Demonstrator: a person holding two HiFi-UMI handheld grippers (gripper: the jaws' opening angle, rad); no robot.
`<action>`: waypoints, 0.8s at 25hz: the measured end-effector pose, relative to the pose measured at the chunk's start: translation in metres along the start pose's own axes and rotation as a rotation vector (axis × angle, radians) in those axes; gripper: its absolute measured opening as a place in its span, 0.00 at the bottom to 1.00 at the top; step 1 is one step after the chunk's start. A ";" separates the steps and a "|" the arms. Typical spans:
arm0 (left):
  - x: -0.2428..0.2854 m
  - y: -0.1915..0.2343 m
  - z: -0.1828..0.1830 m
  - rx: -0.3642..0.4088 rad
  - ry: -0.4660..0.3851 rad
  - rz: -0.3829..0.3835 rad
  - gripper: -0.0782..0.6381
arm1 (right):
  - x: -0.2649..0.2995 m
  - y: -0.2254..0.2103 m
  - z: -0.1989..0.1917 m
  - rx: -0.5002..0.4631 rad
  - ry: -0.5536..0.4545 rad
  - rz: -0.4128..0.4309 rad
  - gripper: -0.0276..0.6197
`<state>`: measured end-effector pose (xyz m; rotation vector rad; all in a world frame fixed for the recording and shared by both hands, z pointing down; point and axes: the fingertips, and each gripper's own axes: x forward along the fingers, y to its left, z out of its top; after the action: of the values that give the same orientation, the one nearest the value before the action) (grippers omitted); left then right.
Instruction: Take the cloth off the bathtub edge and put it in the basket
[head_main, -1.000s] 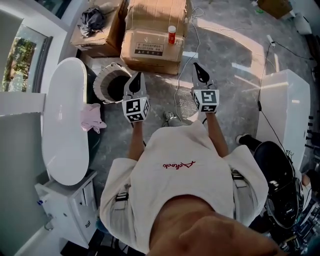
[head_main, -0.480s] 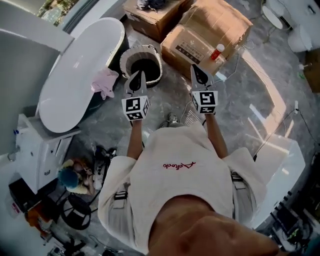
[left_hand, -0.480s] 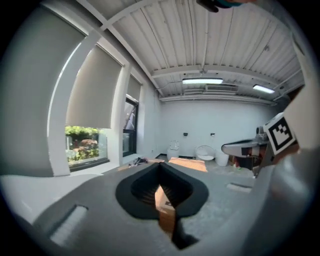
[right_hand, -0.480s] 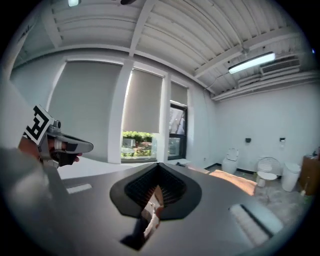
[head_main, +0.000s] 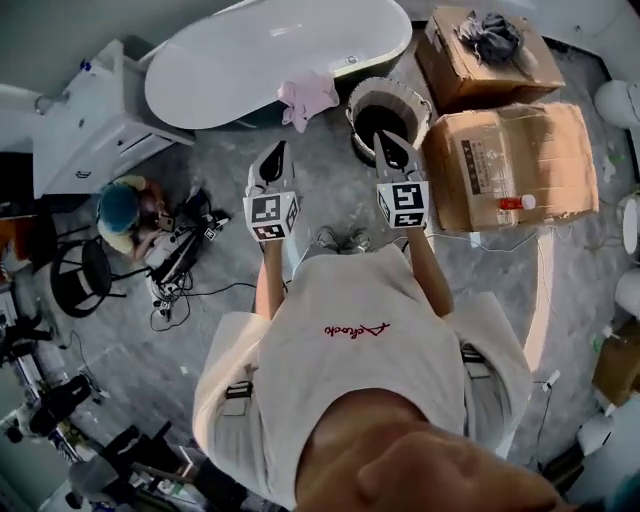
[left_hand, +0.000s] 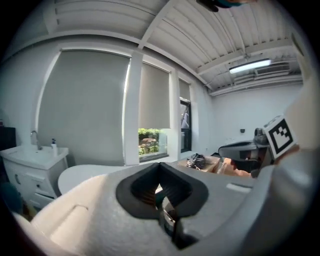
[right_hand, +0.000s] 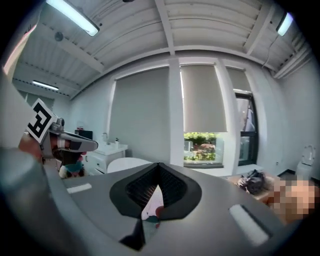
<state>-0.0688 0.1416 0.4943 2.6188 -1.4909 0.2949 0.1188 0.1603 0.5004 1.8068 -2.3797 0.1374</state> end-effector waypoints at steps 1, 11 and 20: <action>-0.008 0.016 -0.002 -0.015 0.000 0.041 0.11 | 0.011 0.017 0.003 -0.014 0.001 0.042 0.05; -0.043 0.116 -0.001 -0.082 -0.060 0.156 0.11 | 0.074 0.090 0.034 -0.059 -0.028 0.100 0.05; -0.020 0.125 0.005 -0.066 -0.063 0.078 0.11 | 0.074 0.070 0.034 -0.059 -0.019 -0.001 0.05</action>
<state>-0.1856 0.0937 0.4857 2.5457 -1.5961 0.1683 0.0295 0.1032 0.4812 1.7908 -2.3694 0.0495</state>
